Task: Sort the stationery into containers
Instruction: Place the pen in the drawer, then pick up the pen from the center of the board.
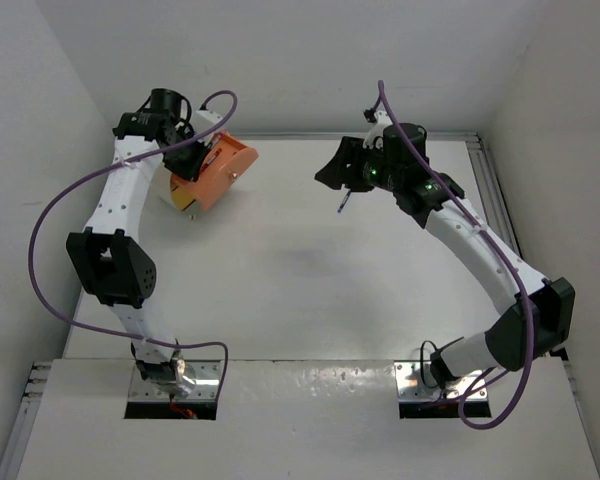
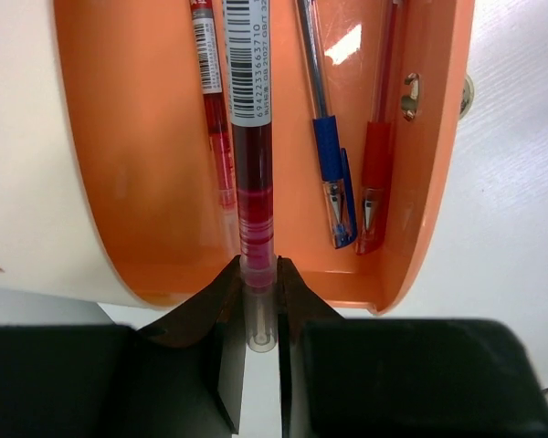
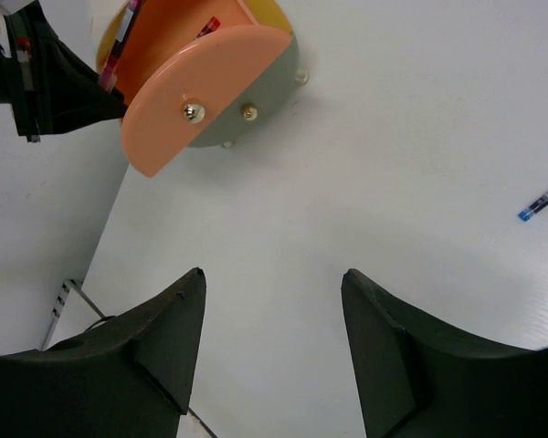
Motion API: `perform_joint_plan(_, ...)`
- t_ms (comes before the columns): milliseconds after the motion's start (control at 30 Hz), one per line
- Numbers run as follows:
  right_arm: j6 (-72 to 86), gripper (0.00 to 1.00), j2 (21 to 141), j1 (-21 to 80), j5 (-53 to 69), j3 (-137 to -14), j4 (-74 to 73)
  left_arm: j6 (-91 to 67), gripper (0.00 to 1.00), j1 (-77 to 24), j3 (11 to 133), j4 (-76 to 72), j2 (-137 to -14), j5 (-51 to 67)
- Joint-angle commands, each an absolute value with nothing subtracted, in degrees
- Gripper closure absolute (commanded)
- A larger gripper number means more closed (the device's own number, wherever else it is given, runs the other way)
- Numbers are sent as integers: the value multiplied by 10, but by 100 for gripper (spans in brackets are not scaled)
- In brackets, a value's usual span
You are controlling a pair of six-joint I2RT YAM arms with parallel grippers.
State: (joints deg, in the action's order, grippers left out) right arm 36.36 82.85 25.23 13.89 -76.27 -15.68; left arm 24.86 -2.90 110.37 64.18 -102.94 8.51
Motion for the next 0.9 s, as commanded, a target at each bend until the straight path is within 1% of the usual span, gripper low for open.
perform_joint_plan(0,358,39,822,249,155,-764,-145,254,81,-25,1114,638,-1034,87)
perform_joint_plan(133,357,39,831,250,149,-768,-147,252,62,-25,1114,635,-1029,94)
perform_joint_plan(233,359,38,838,250,144,-771,-146,249,58,-25,1121,630,-1021,98)
perform_joint_plan(300,358,38,841,250,140,-768,-144,242,55,-25,1148,633,-1020,103)
perform_joint_plan(400,359,39,854,247,118,-767,-146,229,55,-20,1211,642,-1017,105)
perform_joint_plan(467,360,41,866,244,79,-773,-156,209,54,-18,1254,638,-1003,105)
perform_joint_plan(500,365,42,884,243,62,-778,-166,193,51,-14,1259,621,-978,105)
perform_joint_plan(567,366,42,905,243,2,-787,-171,177,46,-11,1235,572,-942,105)
perform_joint_plan(600,367,41,930,243,-38,-790,-174,161,43,-11,1188,549,-898,105)
perform_joint_plan(633,368,41,944,244,-93,-793,-174,153,40,-11,1162,528,-872,105)
perform_joint_plan(667,371,41,959,246,-118,-798,-174,146,34,-11,1135,488,-850,105)
perform_joint_plan(700,382,41,991,249,-146,-802,-182,135,32,-11,1092,472,-812,101)
perform_joint_plan(733,386,40,1008,253,-190,-809,-184,131,30,-12,1076,455,-795,98)
perform_joint_plan(867,394,39,1078,258,-253,-820,-159,122,29,-10,1037,460,-750,91)
